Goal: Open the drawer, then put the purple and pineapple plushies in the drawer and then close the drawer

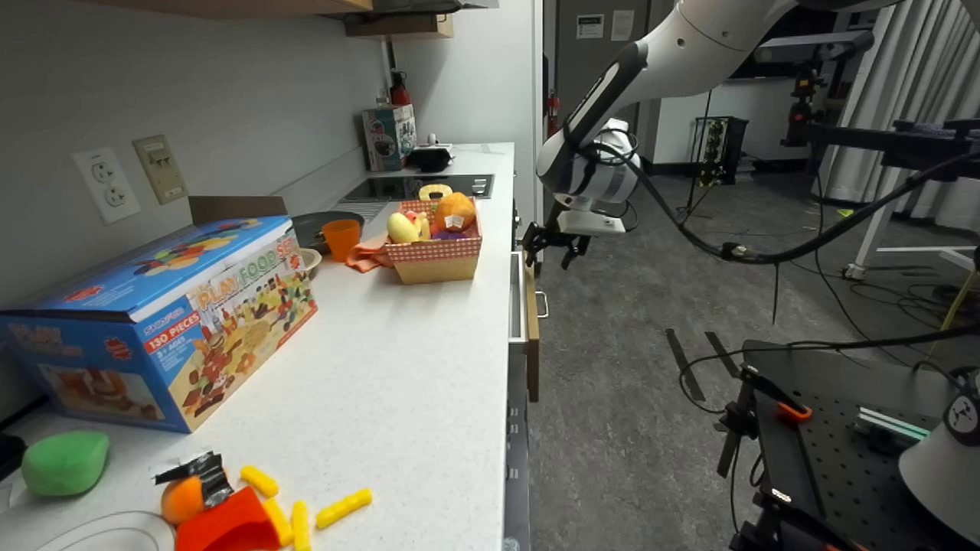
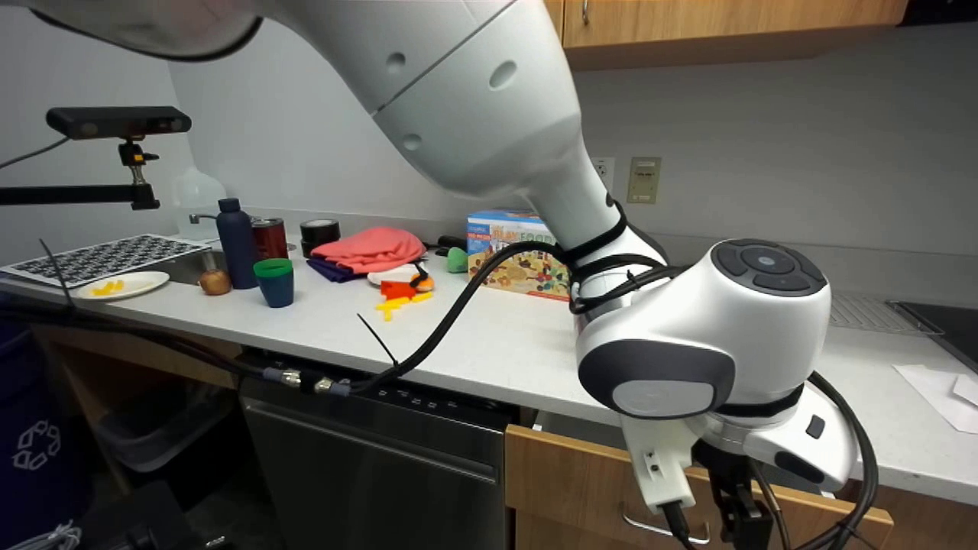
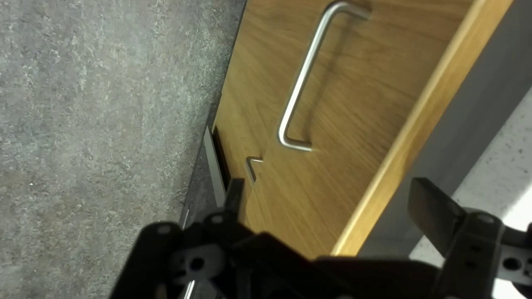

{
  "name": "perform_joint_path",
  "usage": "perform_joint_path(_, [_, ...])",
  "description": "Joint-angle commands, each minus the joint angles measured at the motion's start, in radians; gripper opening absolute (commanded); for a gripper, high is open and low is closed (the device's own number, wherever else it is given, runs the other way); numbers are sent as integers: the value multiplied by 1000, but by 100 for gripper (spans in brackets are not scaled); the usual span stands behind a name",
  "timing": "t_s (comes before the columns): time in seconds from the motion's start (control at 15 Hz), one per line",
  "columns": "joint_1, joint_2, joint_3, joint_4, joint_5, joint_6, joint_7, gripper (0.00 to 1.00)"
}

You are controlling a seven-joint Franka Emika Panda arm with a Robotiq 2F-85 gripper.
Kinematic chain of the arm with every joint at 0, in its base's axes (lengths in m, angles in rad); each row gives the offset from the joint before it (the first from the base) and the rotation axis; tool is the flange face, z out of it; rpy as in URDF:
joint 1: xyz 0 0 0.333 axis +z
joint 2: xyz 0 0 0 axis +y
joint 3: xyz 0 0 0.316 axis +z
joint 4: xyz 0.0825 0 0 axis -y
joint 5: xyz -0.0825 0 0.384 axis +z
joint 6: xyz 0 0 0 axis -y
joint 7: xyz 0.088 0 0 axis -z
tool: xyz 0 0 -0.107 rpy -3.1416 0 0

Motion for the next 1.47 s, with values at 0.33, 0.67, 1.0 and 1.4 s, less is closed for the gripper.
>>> perform_joint_path(0.33, [-26, 102, 16, 108, -6, -4, 74, 100])
perform_joint_path(0.67, [10, 93, -30, 98, -49, -26, 147, 100])
perform_joint_path(1.0, [129, 47, -215, 43, -243, -161, 368, 100])
perform_joint_path(1.4, [205, -12, -349, -32, -419, -344, 510, 100])
